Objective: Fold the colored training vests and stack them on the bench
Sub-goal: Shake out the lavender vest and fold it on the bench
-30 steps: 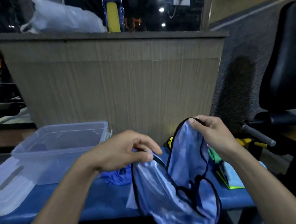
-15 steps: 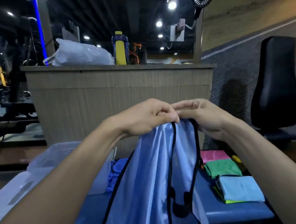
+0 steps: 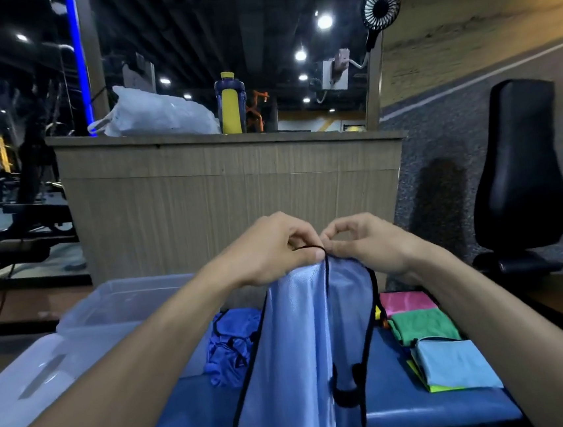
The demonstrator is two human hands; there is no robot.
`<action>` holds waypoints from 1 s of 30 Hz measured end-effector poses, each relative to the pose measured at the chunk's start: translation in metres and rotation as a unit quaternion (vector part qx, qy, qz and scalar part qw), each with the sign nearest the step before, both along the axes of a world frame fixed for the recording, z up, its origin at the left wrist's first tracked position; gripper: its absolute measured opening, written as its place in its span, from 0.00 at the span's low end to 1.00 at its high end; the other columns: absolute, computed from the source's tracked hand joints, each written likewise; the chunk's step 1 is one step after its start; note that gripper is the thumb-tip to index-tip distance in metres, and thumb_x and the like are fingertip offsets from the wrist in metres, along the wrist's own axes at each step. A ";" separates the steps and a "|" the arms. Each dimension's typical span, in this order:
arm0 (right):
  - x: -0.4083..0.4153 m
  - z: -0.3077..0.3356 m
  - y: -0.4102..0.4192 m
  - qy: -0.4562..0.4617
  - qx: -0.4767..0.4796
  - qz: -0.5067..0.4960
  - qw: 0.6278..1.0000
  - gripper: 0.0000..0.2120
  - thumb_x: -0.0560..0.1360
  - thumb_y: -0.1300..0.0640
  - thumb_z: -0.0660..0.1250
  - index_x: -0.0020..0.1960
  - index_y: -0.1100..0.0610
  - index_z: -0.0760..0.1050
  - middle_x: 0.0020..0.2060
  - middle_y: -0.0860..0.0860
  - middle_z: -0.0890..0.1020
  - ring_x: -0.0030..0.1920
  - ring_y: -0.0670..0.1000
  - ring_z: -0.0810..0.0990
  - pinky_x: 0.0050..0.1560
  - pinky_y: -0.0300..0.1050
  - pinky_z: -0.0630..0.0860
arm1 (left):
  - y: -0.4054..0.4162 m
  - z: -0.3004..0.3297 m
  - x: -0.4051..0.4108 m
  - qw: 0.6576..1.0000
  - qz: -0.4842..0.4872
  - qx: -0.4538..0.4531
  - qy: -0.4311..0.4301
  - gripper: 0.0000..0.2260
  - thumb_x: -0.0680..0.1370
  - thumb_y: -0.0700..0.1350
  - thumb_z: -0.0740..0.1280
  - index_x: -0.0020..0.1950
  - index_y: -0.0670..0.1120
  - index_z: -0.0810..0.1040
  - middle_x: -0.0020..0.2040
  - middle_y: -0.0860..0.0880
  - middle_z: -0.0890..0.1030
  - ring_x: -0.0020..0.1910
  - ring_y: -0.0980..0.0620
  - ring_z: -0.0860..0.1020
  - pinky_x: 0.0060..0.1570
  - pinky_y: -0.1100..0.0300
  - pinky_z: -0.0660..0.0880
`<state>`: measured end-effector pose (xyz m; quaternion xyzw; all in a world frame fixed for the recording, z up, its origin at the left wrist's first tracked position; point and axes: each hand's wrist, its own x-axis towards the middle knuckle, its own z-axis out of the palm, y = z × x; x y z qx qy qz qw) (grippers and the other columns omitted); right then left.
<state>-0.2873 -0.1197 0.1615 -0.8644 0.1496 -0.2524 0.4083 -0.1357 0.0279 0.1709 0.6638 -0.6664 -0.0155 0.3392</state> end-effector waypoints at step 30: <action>-0.021 -0.009 0.016 0.002 0.061 0.072 0.996 0.08 0.81 0.67 0.63 0.49 0.69 0.80 0.39 0.52 0.83 0.40 0.43 0.80 0.52 0.41 0.80 | 0.000 -0.012 0.005 0.984 -0.090 -0.007 0.152 0.06 0.80 0.46 0.71 0.51 0.43 0.83 0.44 0.40 0.83 0.40 0.54 0.77 0.44 0.64 0.73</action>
